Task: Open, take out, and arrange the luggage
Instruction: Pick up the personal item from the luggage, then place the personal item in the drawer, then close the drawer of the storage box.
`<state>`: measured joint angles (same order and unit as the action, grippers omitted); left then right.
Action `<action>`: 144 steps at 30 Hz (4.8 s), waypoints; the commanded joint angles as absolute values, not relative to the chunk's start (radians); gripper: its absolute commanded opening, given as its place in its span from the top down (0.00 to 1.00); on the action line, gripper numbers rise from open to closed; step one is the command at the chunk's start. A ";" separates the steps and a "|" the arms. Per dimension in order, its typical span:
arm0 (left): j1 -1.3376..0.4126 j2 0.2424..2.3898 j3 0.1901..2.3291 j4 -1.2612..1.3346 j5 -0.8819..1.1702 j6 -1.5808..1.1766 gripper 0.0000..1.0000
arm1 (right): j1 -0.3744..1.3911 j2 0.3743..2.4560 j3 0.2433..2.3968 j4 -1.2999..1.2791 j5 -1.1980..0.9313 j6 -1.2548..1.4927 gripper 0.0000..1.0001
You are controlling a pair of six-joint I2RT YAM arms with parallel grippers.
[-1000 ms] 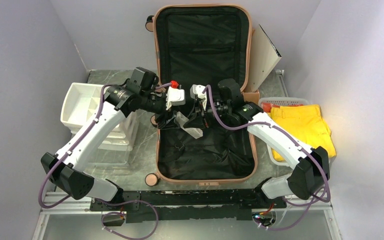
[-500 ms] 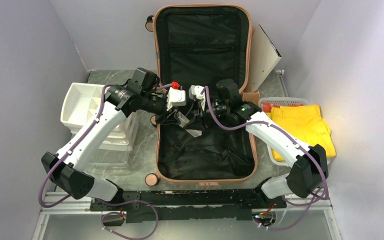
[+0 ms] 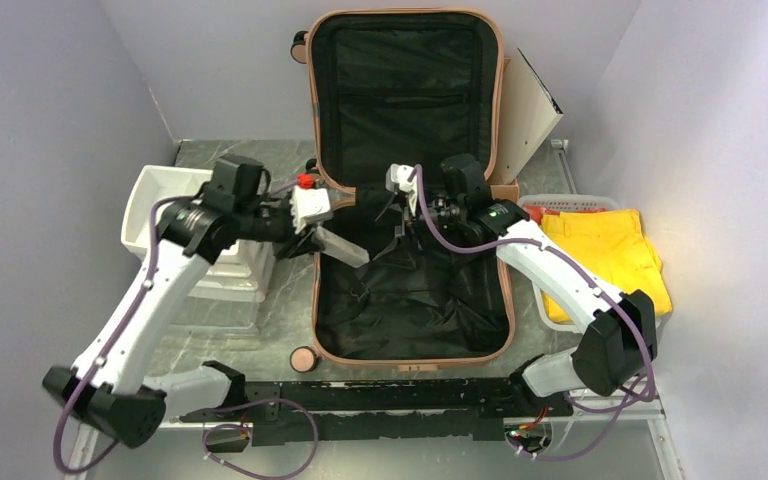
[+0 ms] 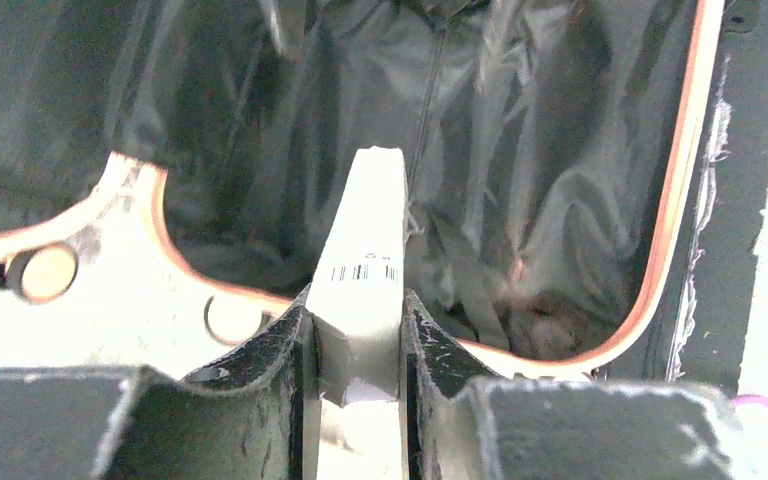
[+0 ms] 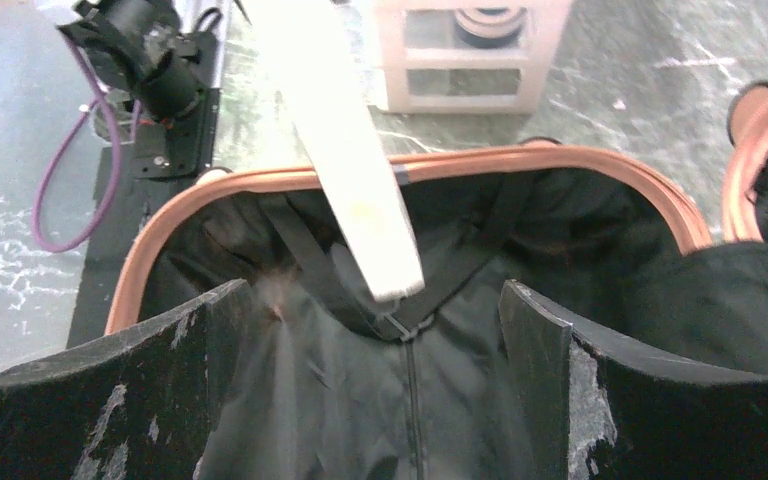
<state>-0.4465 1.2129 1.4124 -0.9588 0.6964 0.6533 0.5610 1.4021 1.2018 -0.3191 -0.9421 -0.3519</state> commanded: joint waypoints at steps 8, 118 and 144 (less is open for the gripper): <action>-0.342 0.842 1.244 -1.110 0.355 0.634 0.95 | 0.511 1.353 1.191 -0.296 -0.887 -0.374 0.00; -0.321 1.007 1.592 -0.808 -0.413 0.458 0.04 | 0.743 1.560 1.547 -0.495 -0.722 -0.468 0.00; 0.100 0.612 1.213 -1.079 0.303 0.836 0.04 | 0.741 1.859 1.848 -0.314 -0.595 -0.068 0.00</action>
<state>0.0971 0.6960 1.2881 -0.9081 0.1730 0.6460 0.7391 1.7897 1.7470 -0.3912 -0.5220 -0.2111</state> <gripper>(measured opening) 0.965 0.994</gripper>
